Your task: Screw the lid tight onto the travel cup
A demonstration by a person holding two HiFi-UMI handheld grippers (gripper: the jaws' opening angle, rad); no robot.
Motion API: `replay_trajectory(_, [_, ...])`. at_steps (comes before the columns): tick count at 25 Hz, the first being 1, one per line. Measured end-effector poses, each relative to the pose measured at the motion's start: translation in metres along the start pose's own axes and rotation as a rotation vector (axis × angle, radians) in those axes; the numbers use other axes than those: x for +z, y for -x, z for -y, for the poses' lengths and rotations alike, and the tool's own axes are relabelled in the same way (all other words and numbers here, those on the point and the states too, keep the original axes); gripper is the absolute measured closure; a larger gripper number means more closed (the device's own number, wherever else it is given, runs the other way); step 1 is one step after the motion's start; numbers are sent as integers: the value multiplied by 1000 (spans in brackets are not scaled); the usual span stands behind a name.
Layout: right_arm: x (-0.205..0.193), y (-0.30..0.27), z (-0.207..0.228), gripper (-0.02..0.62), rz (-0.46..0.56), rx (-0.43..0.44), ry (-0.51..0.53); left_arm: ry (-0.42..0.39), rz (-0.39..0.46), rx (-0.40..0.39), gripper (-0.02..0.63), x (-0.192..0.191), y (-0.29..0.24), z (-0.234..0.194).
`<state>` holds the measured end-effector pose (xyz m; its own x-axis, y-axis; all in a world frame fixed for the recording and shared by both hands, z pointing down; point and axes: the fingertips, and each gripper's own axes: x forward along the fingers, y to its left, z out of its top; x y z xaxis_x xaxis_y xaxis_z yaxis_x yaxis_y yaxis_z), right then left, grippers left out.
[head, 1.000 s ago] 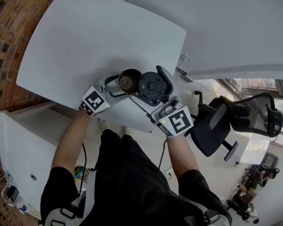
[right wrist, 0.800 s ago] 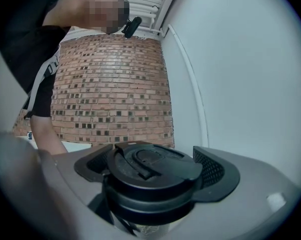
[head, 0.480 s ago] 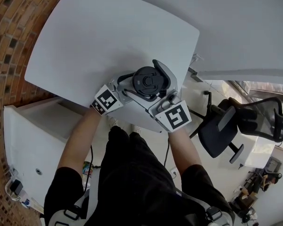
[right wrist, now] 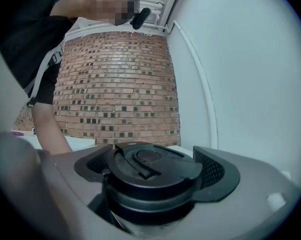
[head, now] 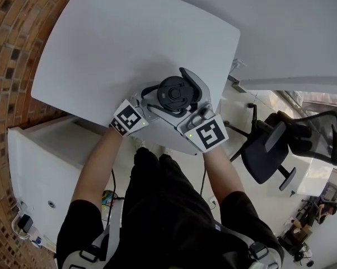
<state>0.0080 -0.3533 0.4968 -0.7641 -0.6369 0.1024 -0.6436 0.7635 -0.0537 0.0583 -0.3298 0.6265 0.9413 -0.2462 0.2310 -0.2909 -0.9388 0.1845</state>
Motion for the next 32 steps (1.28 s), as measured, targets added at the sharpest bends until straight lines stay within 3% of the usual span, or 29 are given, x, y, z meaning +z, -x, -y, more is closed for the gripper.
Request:
replay_trajectory(14, [3,-1,-3,94,61,35,26,1,-1,0,252,1,1,-2])
replay_trajectory(21, [2,0,-3,94,65,8,27,-1,0,0,252,0,1,0])
replay_trajectory(25, [4,-1,0,94,49,-52,40,-1,0,1,252,1,1,-1])
replay_trajectory(29, [-2,-1,3,107,30,-165,80,-3,-2,1,252,0,1,-1])
replay_trajectory(32, [-8,1,2,60,26,-230,37,-3,-1,0,252,0,1,-1])
